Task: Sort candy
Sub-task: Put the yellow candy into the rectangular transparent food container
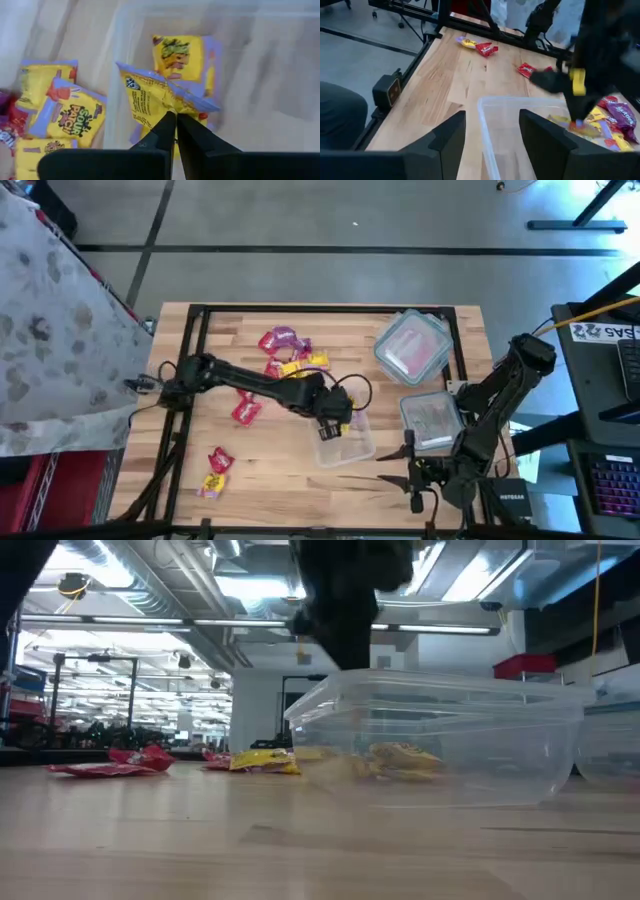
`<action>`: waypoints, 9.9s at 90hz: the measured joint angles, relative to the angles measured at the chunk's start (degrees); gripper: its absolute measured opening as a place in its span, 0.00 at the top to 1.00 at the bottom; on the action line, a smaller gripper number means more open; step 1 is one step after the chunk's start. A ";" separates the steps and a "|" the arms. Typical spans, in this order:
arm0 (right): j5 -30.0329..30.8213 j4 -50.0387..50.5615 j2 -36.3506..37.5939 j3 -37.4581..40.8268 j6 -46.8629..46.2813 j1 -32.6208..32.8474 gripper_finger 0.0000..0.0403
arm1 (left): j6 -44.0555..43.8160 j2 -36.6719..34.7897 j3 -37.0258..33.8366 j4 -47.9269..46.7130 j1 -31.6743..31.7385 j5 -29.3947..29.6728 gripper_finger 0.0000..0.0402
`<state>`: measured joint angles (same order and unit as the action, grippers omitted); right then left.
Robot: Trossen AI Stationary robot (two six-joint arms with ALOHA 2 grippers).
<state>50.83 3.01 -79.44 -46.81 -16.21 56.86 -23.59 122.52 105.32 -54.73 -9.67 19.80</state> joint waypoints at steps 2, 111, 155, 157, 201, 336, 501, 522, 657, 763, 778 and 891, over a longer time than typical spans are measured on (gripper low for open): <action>-0.01 0.00 0.00 0.00 0.00 0.00 0.57 | -0.01 0.65 0.00 -0.09 0.17 -0.40 1.00; -1.54 -0.09 0.00 -0.01 -0.33 0.11 0.57 | -17.52 4.26 20.76 -31.96 -0.76 -3.40 0.79; -1.52 -0.46 0.02 0.00 -0.28 0.11 0.57 | -48.42 2.17 18.98 -35.24 -26.92 -6.44 0.78; -1.48 -0.47 0.02 -0.02 -0.25 0.11 0.57 | -50.75 2.19 18.21 -35.17 -27.90 -7.11 0.78; -1.27 -3.63 0.02 -0.02 7.43 0.00 0.57 | -69.58 1.93 -2.54 -35.28 -40.20 -34.44 0.78; -2.64 -4.66 0.02 -0.02 7.10 -0.66 0.57 | -75.36 1.09 -18.19 -19.73 -40.44 -35.58 0.43; -3.48 -5.96 0.01 -0.01 5.25 -0.64 0.57 | 30.95 1.44 -3.63 -7.93 1.17 10.13 1.00; -3.50 -5.95 0.02 0.00 4.16 -0.66 0.57 | 36.88 1.23 -8.56 -4.09 0.25 7.95 1.00; -5.31 -5.92 0.00 0.00 4.02 -0.63 0.57 | 9.96 -0.59 -4.27 -33.73 21.73 1.18 0.47; -3.74 -5.95 0.00 0.00 5.16 -0.71 0.57 | 11.94 -0.52 -14.27 -18.20 15.59 0.82 0.98; -3.72 -5.97 0.00 0.00 5.16 -0.74 0.57 | 8.82 -0.48 -10.12 -24.96 15.51 2.35 0.98; -3.69 -6.17 0.00 0.00 5.55 -0.74 0.57 | -17.91 -0.35 -3.65 -1.34 4.18 -5.44 0.92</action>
<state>47.13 -3.16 -79.44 -46.81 -10.66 56.12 -41.50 122.17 101.67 -56.07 -5.49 14.37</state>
